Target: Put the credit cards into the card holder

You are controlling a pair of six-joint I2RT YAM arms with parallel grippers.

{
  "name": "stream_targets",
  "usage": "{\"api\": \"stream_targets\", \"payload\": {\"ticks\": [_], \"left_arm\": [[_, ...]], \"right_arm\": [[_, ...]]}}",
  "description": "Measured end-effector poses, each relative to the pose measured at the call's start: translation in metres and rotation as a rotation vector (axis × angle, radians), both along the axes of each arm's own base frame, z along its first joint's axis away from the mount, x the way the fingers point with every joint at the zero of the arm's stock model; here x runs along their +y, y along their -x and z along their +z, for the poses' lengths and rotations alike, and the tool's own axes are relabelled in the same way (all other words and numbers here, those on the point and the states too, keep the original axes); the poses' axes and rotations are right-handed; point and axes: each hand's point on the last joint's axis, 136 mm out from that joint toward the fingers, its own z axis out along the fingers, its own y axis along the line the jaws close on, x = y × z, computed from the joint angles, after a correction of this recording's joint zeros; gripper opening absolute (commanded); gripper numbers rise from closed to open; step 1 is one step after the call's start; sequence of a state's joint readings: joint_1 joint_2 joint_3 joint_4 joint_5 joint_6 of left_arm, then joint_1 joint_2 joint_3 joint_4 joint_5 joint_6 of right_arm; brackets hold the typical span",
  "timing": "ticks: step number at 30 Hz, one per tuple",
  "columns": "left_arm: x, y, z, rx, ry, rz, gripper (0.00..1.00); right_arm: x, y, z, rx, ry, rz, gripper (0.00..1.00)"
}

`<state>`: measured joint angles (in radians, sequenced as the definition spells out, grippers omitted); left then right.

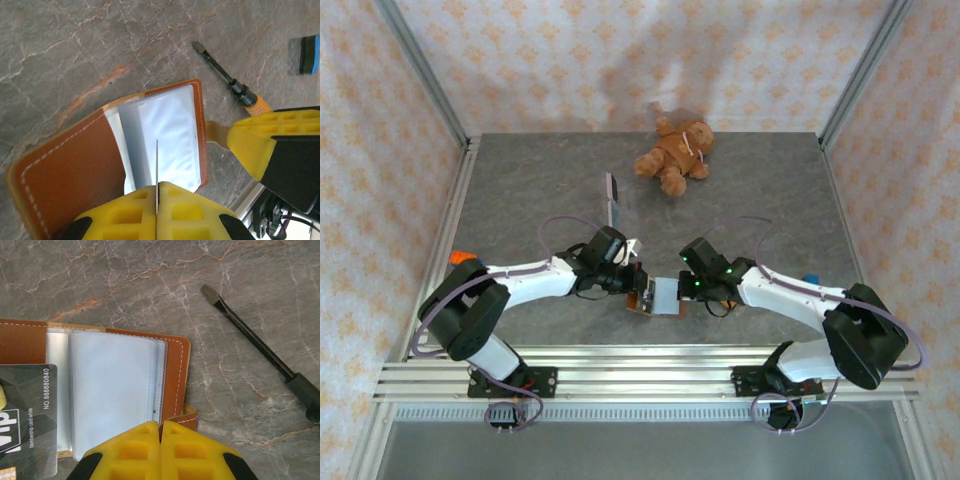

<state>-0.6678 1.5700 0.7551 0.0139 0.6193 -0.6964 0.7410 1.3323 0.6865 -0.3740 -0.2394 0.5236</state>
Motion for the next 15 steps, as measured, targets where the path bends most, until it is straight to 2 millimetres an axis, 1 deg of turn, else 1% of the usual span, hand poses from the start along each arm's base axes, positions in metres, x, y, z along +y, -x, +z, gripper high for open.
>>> {"api": "stream_targets", "payload": {"ticks": [3,8,15], "left_arm": [[-0.002,-0.003,-0.003,-0.001,0.008,0.007,0.07],[-0.003,-0.004,-0.014,0.014,-0.002,0.009,0.07],[-0.002,-0.004,-0.016,0.010,-0.008,0.014,0.07]], "right_arm": [[0.000,0.000,-0.001,-0.002,-0.002,0.000,0.04],[0.000,0.000,-0.002,-0.004,-0.003,0.000,0.04],[-0.001,0.001,-0.004,-0.003,-0.003,0.000,0.04]]}}
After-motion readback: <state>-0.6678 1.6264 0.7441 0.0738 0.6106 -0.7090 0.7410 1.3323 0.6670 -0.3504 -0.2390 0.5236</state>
